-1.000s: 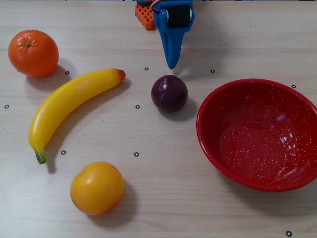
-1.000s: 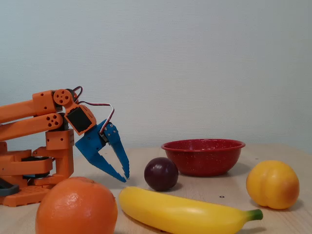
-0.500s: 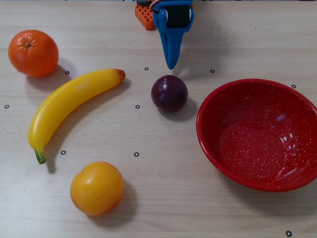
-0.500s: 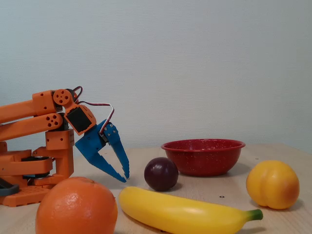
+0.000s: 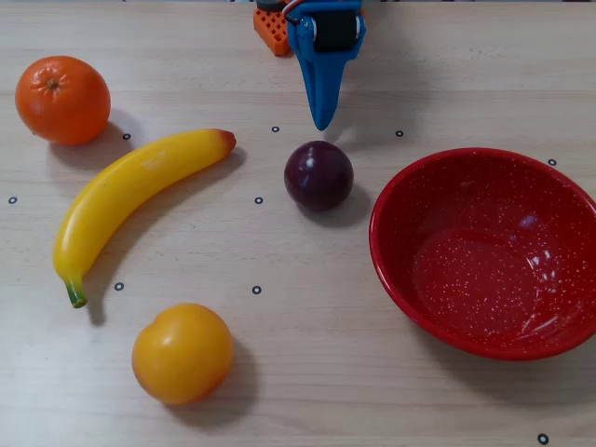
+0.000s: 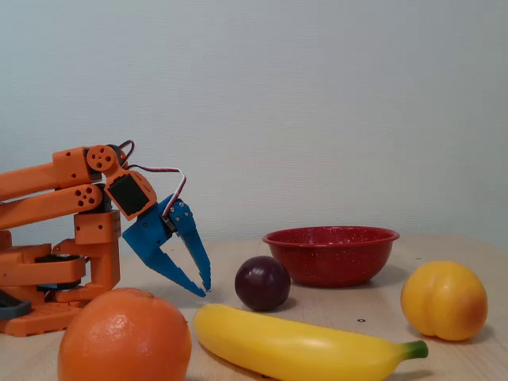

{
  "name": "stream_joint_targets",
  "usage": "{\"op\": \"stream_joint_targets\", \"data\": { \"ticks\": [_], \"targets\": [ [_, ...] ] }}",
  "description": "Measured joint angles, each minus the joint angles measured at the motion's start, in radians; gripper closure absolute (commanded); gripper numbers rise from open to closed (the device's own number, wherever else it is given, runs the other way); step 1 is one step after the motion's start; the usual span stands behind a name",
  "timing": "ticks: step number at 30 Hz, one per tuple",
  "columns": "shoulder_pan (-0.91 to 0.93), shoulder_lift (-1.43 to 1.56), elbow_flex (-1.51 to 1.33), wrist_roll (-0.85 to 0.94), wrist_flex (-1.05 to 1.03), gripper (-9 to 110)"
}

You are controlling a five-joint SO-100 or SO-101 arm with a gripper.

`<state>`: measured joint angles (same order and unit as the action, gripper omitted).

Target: Put banana in the red bowl.

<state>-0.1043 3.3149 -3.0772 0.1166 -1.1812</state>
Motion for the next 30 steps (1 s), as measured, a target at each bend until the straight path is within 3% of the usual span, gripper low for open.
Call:
{"op": "stream_joint_targets", "data": {
  "ticks": [17, 30],
  "targets": [
    [0.009, -0.273, 0.258, 0.048, 0.000, 102],
    [0.158, -0.557, 0.581, 0.273, -0.078, 102]
  ]
}}
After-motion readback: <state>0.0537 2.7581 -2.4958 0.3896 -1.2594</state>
